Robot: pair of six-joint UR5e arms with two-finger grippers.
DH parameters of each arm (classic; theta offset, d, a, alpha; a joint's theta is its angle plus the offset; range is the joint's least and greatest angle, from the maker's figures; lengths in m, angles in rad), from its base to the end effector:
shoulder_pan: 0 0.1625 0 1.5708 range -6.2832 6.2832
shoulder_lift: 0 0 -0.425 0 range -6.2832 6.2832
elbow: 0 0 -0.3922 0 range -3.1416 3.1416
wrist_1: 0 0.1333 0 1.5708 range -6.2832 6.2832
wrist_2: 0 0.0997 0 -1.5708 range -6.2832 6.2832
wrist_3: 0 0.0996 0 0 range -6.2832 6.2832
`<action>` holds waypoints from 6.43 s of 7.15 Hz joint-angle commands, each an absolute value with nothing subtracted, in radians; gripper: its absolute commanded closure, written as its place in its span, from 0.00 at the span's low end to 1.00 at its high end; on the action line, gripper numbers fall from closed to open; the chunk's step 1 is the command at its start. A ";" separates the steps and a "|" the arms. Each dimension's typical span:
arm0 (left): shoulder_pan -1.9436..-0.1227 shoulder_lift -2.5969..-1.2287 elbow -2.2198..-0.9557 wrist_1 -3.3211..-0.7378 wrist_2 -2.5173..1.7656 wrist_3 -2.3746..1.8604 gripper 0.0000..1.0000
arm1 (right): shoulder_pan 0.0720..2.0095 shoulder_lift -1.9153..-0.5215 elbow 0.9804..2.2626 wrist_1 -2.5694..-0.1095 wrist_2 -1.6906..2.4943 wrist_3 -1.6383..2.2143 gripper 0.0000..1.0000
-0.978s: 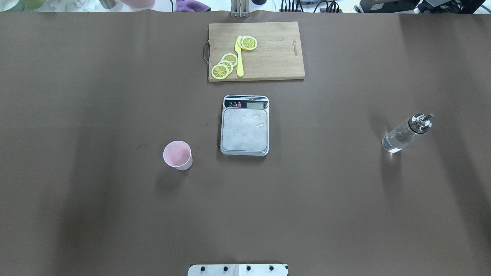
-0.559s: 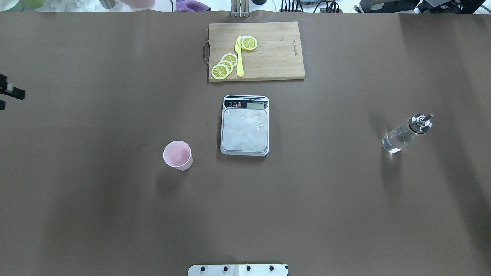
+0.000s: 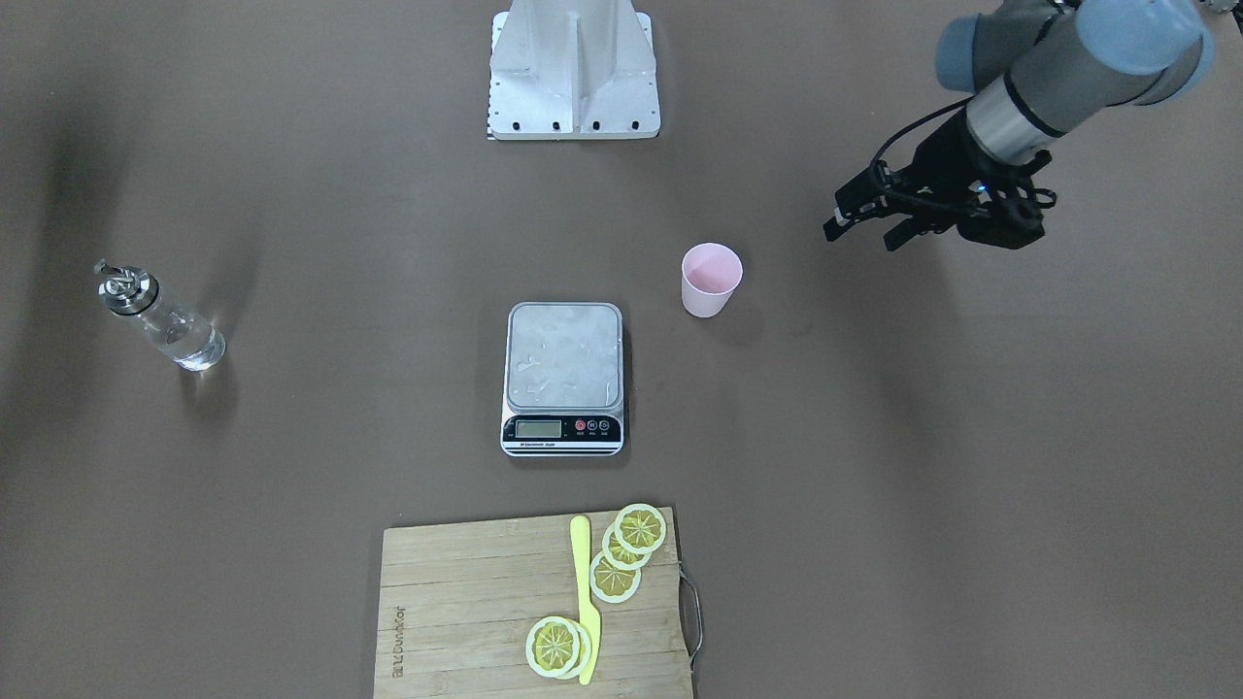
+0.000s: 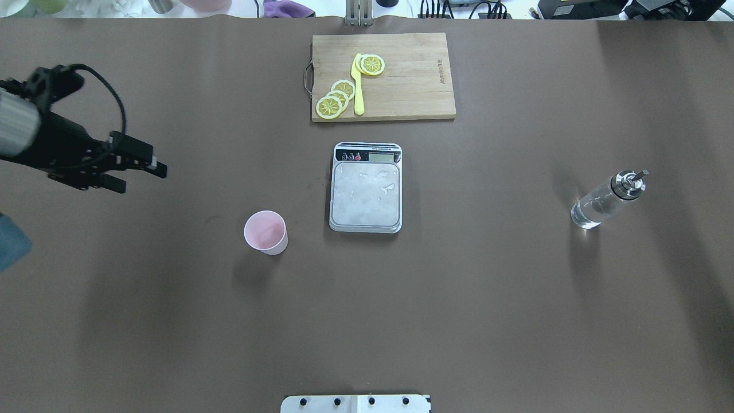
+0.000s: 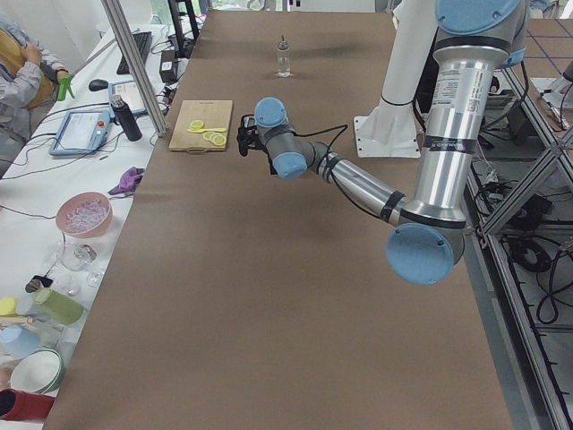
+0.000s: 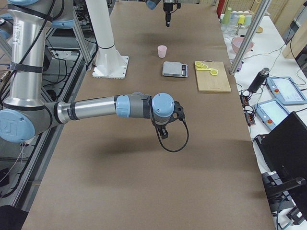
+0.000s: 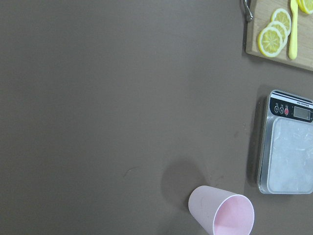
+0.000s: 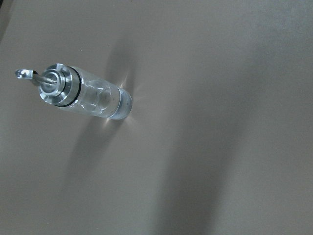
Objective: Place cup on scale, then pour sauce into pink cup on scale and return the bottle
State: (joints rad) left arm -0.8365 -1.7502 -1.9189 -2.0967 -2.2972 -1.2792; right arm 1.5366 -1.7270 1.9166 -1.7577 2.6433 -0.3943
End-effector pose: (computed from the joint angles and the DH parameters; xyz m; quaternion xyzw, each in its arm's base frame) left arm 0.3045 -0.4375 0.3334 -0.0083 0.5613 -0.0454 0.8263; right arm 0.0315 -0.4202 0.5557 0.0926 -0.5024 -0.1834 0.8398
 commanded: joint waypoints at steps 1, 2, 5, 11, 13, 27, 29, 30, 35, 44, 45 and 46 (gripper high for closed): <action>-0.700 -1.828 -1.918 -1.981 -2.159 -1.290 0.03 | 1.525 -1.723 1.919 -1.756 2.646 -0.379 0.00; -0.671 -1.860 -1.913 -1.929 -2.123 -1.290 0.10 | 1.523 -1.721 1.919 -1.756 2.646 -0.379 0.00; -0.617 -1.937 -1.817 -1.913 -2.059 -1.292 0.20 | 1.520 -1.721 1.916 -1.758 2.645 -0.379 0.00; -0.590 -2.023 -1.775 -1.852 -2.130 -1.295 1.00 | 1.519 -1.721 1.917 -1.756 2.646 -0.377 0.00; -0.595 -2.228 -1.750 -1.671 -2.122 -1.359 1.00 | 1.519 -1.721 1.917 -1.758 2.646 -0.377 0.00; -0.787 -2.419 -1.560 -1.640 -2.069 -1.293 0.04 | 1.307 -1.801 1.780 -1.024 2.655 -0.310 0.00; -0.848 -2.381 -1.590 -1.640 -2.075 -1.263 0.04 | 1.305 -1.792 1.747 -0.968 2.694 -0.311 0.00; -0.868 -2.281 -1.670 -1.634 -2.075 -1.179 0.04 | 1.305 -1.783 1.743 -0.931 2.692 -0.311 0.00; -1.140 -1.937 -1.864 -1.440 -2.091 -0.350 0.04 | 1.275 -1.709 1.663 -0.870 2.689 -0.311 0.04; -1.333 -1.888 -1.798 -1.433 -2.174 -0.080 0.03 | 1.267 -1.709 1.395 -0.236 2.433 0.251 0.10; -1.342 -1.884 -1.789 -1.434 -2.175 -0.074 0.03 | 1.240 -1.703 1.399 -0.165 2.434 0.321 0.10; -1.363 -1.879 -1.764 -1.436 -2.177 -0.024 0.03 | 1.186 -1.701 1.394 -0.114 2.427 0.348 0.11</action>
State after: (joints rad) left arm -1.3435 -1.8839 -1.7861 -1.4341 -2.1752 -0.0636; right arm 1.2370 -1.7046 1.4066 -0.2034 2.4328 0.2859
